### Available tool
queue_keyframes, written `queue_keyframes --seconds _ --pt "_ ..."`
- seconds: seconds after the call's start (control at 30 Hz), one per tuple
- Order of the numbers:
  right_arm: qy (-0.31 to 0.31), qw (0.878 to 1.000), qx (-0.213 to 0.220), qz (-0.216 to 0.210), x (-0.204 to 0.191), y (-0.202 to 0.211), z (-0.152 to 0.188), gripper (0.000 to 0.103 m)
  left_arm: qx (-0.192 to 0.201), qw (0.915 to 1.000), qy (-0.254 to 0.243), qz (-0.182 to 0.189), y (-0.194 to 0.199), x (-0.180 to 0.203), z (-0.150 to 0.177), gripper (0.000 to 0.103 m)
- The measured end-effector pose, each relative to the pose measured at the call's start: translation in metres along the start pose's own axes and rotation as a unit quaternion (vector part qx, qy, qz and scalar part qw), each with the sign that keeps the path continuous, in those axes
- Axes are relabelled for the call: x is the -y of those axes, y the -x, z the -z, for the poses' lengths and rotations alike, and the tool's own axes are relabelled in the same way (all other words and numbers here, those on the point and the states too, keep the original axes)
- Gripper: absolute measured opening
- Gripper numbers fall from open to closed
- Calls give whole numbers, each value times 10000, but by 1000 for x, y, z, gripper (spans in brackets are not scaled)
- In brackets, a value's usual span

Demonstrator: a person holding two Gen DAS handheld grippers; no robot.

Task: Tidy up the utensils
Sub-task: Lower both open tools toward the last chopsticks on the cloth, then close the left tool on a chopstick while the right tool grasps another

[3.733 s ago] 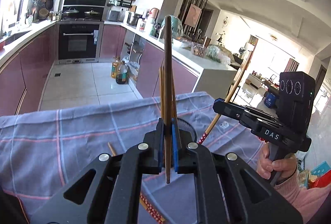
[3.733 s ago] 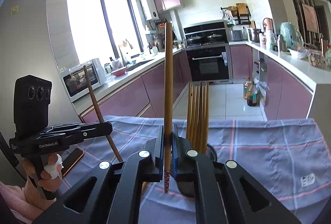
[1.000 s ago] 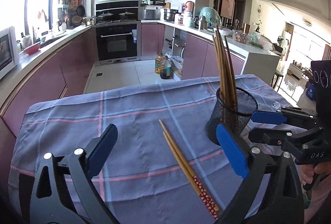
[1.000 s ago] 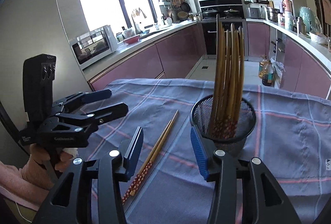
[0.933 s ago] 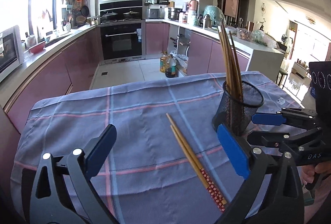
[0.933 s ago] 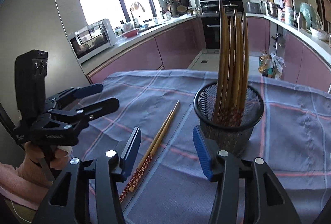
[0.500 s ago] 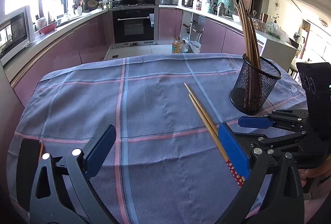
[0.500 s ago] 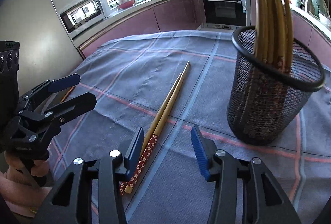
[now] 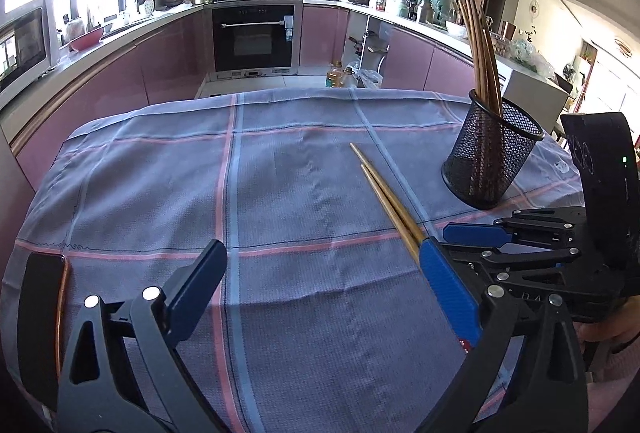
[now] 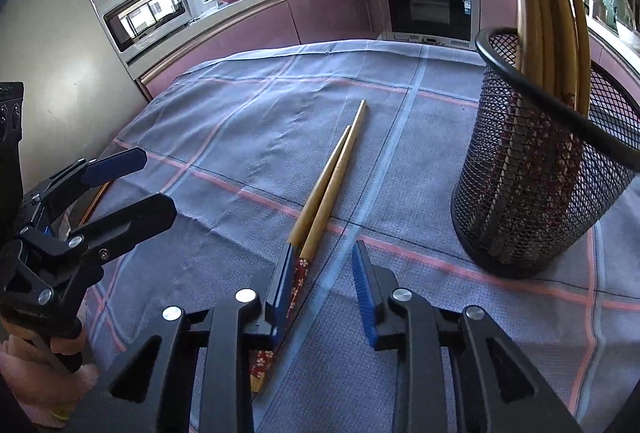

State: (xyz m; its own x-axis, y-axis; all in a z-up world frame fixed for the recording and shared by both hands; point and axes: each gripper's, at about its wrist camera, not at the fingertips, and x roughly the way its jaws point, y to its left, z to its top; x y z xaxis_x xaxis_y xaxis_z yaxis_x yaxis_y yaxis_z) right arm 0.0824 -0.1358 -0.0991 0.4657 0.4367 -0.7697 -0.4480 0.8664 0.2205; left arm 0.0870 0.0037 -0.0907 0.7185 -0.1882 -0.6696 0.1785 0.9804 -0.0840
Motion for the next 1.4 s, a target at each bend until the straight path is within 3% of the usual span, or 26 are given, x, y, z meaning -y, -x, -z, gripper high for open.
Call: queue_keyframes --seconds 0.23,0.7,1.03,1.13,1.4 --pt "-304 9995 -8 -78 12 6 9 7 -145 9996 -170 157 -10 12 1 86" --pt "-838 9957 -1 -383 24 24 33 6 -775 9943 -587 442 -46 43 8 56" --pt "-460 9981 -44 -405 14 29 28 8 -882 9918 -727 571 -56 49 2 37" --pt "-331 9992 88 -210 14 29 18 9 -914 9913 -705 640 -59 48 -1 36" --pt "-113 9997 22 -204 12 8 -3 13 -870 9922 -628 630 -60 41 -6 36"
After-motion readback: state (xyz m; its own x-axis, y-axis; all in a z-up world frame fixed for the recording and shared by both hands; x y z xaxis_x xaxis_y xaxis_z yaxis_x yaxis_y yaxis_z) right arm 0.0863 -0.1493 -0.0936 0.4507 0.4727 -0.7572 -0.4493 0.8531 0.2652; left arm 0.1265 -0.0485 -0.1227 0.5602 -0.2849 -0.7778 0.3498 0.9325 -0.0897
